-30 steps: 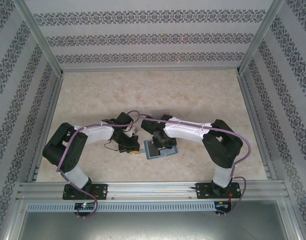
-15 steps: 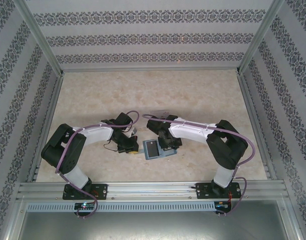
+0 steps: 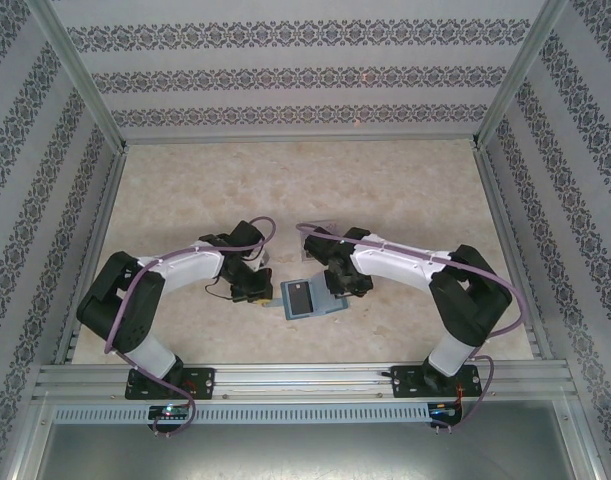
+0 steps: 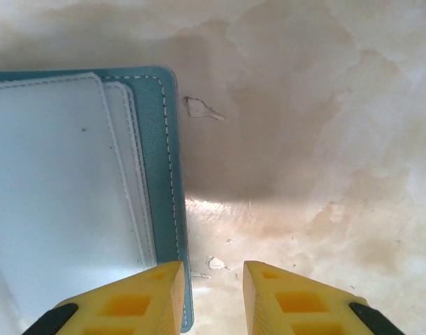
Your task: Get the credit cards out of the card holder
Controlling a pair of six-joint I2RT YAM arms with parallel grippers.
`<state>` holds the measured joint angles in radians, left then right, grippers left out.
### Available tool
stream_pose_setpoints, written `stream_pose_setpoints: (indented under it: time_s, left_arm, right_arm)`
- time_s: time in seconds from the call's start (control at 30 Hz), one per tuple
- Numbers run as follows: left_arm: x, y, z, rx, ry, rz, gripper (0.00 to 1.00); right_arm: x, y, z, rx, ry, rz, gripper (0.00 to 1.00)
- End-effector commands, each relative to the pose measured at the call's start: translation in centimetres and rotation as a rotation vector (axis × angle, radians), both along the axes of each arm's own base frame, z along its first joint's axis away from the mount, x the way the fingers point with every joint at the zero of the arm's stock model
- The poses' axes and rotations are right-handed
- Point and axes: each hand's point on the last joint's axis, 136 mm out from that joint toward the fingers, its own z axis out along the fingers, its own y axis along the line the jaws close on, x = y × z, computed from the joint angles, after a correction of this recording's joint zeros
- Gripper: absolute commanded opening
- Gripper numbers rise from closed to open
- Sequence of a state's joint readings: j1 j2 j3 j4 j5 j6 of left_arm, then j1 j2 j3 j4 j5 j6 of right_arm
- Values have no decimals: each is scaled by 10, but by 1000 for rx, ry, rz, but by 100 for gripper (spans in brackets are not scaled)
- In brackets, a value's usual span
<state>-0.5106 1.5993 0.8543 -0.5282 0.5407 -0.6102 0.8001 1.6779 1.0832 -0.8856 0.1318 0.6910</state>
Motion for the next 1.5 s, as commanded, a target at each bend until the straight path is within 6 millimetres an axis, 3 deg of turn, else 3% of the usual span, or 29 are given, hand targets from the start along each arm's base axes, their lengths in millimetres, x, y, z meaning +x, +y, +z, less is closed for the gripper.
stream_pose_setpoints:
  time_s: [0.0,0.2,0.47,0.7,0.87,1.07,1.2,1.47]
  left_arm:
    - [10,-6,19,-12,-40,20,4]
    - [22,-24,31,-74,-77,30,4]
    - [21,-54,18,-92,-55,-15,3]
    - [15,-34,4,2,-50,-5,0]
    - [8,-15,-5,69,-49,-6,0]
    - [-4,-10,-13,69,-20,-28,0]
    - [-11,-7,-21,72,2,-38,0]
    - [-16,-4,-26,62,13,-47,0]
  right_arm:
    - [3,6,13,61,-25,7,27]
    - [6,28,28,196,-36,0,26]
    - [7,46,39,313,-40,-6,25]
    - [1,88,35,508,15,-16,24]
    - [-1,111,24,537,56,-7,24]
    - [-6,137,10,548,99,12,24]
    - [-6,141,0,516,104,3,26]
    - [-9,128,-23,413,110,-11,33]
